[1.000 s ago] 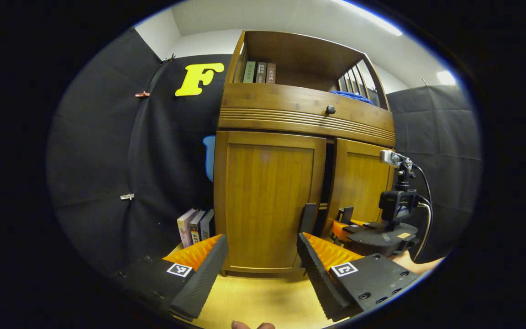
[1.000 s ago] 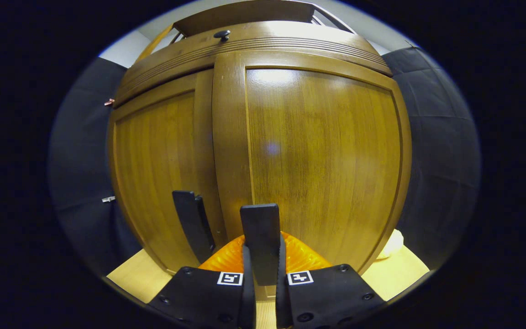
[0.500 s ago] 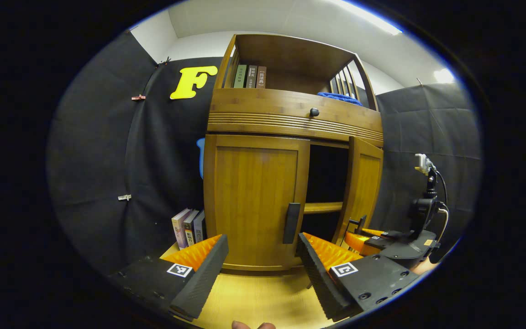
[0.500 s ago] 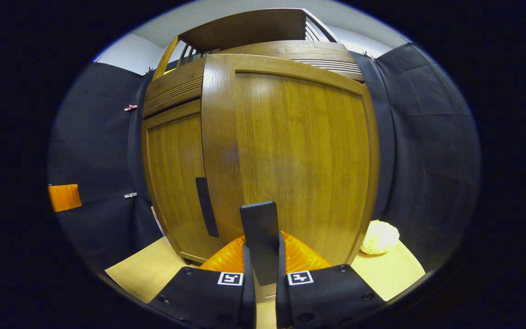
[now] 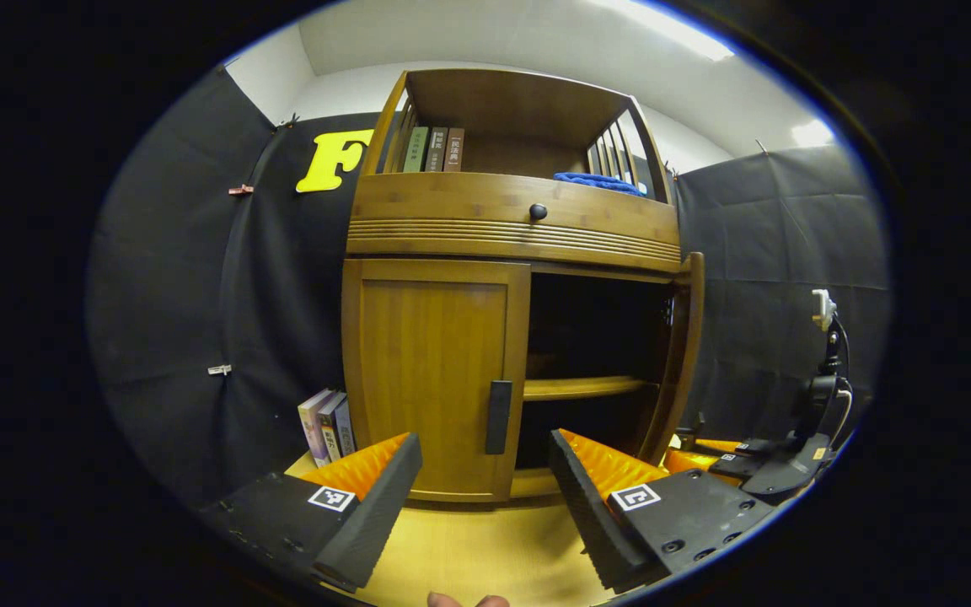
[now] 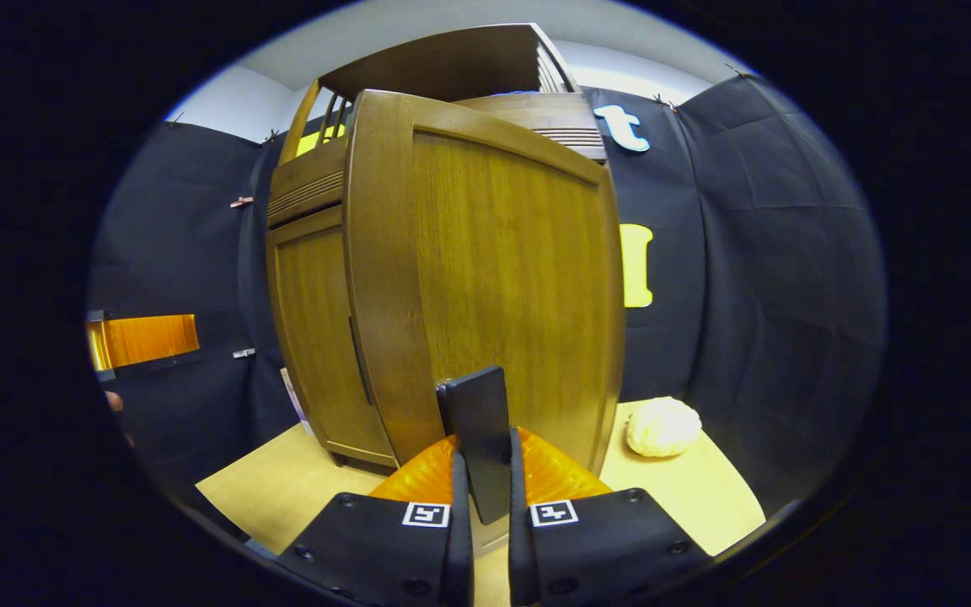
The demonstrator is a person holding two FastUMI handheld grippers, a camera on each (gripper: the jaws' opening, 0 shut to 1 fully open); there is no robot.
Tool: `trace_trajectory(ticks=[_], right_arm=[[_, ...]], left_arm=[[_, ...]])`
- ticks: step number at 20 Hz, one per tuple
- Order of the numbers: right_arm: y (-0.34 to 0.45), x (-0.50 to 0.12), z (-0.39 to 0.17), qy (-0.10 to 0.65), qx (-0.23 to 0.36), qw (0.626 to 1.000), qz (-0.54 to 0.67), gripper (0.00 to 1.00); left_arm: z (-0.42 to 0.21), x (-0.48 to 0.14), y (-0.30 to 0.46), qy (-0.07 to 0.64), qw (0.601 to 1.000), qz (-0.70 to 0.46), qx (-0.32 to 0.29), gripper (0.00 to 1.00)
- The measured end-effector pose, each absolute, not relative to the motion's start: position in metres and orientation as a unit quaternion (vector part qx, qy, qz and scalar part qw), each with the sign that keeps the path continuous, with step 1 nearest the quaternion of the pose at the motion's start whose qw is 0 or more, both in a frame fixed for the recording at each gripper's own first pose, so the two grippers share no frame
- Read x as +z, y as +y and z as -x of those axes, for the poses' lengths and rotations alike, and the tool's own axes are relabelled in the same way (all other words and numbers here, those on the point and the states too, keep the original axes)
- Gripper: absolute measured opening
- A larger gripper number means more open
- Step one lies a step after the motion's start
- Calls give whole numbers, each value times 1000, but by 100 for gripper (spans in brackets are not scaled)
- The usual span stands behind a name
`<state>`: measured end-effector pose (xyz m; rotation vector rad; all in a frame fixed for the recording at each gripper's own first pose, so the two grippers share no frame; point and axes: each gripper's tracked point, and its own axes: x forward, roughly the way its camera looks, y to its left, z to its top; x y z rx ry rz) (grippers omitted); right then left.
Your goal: Open the right door of the double-door shoe cabinet with the right hand, and open the left door with the left hand.
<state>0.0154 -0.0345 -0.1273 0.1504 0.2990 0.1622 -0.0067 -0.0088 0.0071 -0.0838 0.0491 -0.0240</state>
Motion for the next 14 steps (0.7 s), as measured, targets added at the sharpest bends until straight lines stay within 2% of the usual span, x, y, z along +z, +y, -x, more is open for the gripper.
trace_trajectory(ticks=[14], right_arm=[[-137, -130, 12, 168, 43, 980, -95, 15]], left_arm=[[0, 12, -89, 42, 997, 63, -20, 94]])
